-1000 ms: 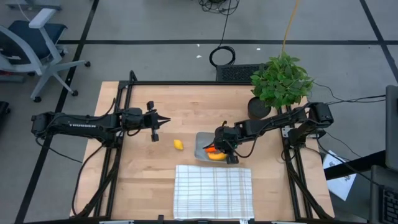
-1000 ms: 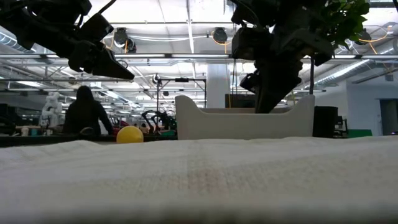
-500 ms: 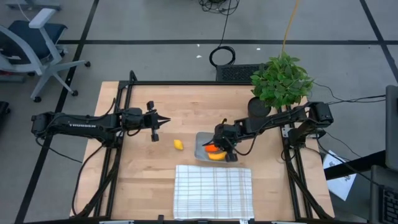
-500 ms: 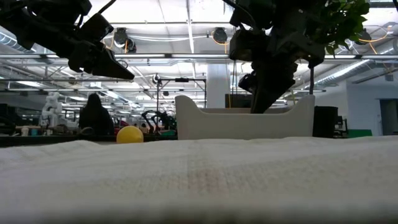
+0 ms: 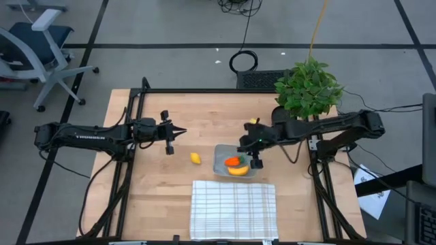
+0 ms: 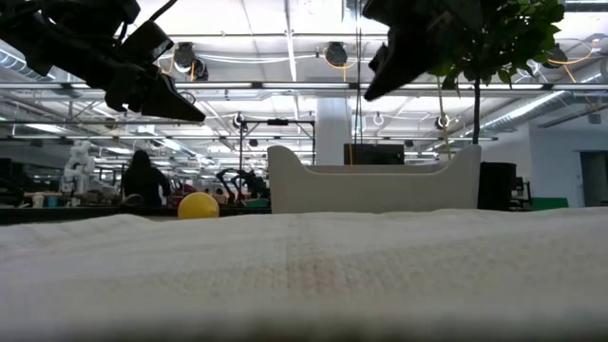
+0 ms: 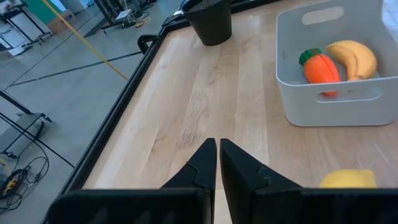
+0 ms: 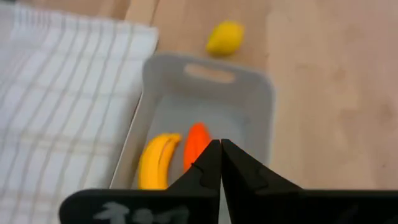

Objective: Pick and placing Produce into tupperware
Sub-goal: Put the lemon into the gray bin

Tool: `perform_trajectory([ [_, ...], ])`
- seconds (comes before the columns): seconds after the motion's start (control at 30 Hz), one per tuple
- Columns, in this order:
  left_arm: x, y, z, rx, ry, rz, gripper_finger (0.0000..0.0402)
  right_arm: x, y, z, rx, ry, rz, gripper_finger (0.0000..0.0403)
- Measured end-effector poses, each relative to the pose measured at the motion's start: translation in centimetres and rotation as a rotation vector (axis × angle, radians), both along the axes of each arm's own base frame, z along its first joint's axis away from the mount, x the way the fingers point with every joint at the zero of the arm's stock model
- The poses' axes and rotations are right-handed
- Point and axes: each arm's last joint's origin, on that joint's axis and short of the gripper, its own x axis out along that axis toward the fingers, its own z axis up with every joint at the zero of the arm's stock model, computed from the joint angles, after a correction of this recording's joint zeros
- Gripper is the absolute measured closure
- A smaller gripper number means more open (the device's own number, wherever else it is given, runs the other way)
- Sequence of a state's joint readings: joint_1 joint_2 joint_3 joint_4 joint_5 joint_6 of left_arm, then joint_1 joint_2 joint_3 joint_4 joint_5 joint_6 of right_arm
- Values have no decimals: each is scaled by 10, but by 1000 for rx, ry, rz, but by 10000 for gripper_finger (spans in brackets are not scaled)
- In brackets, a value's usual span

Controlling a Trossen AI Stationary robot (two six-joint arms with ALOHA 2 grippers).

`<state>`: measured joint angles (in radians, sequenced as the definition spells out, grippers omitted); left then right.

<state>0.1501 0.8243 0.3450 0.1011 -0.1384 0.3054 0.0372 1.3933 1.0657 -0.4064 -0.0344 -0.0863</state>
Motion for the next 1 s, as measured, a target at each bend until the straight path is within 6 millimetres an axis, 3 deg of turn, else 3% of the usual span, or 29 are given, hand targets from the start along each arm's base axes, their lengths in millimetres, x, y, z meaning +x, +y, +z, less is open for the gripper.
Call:
perform_trajectory([
  [0.17, 0, 0, 0, 2, 1, 3, 376, -10, -4, 22, -2, -139, -24, 403],
  [0.33, 0, 0, 0, 3, 2, 2, 376, -25, -7, 30, 11, -262, -40, 403],
  [0.67, 0, 1, 1, 27, 1, 15, 376, -58, -9, 11, 49, -382, -69, 403],
  [1.0, 0, 2, 7, 117, -38, 12, 376, -81, -13, 17, 63, -504, -91, 403],
])
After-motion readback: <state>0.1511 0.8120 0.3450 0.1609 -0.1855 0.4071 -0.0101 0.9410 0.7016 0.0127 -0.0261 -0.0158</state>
